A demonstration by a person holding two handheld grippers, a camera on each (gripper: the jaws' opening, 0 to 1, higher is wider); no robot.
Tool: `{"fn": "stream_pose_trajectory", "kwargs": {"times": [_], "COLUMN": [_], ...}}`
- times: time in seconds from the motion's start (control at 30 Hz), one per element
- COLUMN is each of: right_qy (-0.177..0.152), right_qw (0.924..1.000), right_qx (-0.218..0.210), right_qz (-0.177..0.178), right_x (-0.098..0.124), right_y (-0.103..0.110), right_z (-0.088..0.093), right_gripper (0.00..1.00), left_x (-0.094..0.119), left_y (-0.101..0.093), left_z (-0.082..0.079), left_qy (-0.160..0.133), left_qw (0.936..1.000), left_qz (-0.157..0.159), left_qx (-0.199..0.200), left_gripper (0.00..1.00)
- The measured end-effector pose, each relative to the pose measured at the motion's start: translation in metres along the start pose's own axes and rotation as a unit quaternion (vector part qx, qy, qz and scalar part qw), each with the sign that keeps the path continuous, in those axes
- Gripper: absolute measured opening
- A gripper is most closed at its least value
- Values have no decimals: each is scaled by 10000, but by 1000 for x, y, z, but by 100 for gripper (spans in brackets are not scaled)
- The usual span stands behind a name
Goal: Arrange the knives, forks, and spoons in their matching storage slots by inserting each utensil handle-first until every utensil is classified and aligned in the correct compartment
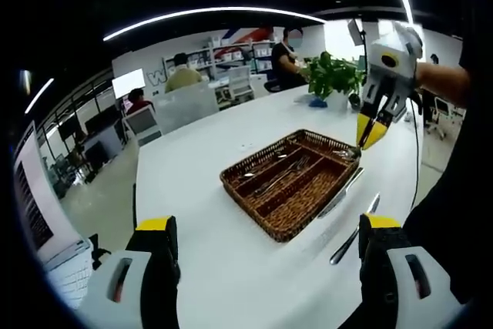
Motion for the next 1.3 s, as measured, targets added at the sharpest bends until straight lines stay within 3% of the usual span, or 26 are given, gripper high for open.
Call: {"fn": "stream_pose_trajectory", "kwargs": {"times": [0.23, 0.67, 1.3], "right_qy": [58, 207, 345], "right_qw": [10000, 9997, 9987], "right_qx": [55, 84, 265], "right_qz": [49, 87, 253], "right_x": [13, 11, 4], "right_y": [-4, -12, -58], "right_z": [-12, -5, 1], "right_gripper": [0, 1, 0], "left_x": [-2, -7, -21], "left_y": [-2, 1, 6], "left_z": [-1, -4, -12], "left_qy": [-6, 53, 62], "left_qw": [10000, 9999, 9997], "left_qz": [76, 147, 249], "left_qx": [17, 1, -31], "left_gripper": [100, 100, 100]}}
Point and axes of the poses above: the point that each gripper's makers call its tool centre point, and the gripper's own axes: x roughly backward along the fingers, y roughly to its left, z roughly out of its underside, the point moved 8 cm from there along x, roughly backward along the fingers, and after that the axes turned 2 degrees about -y, right-handed, at the moved point
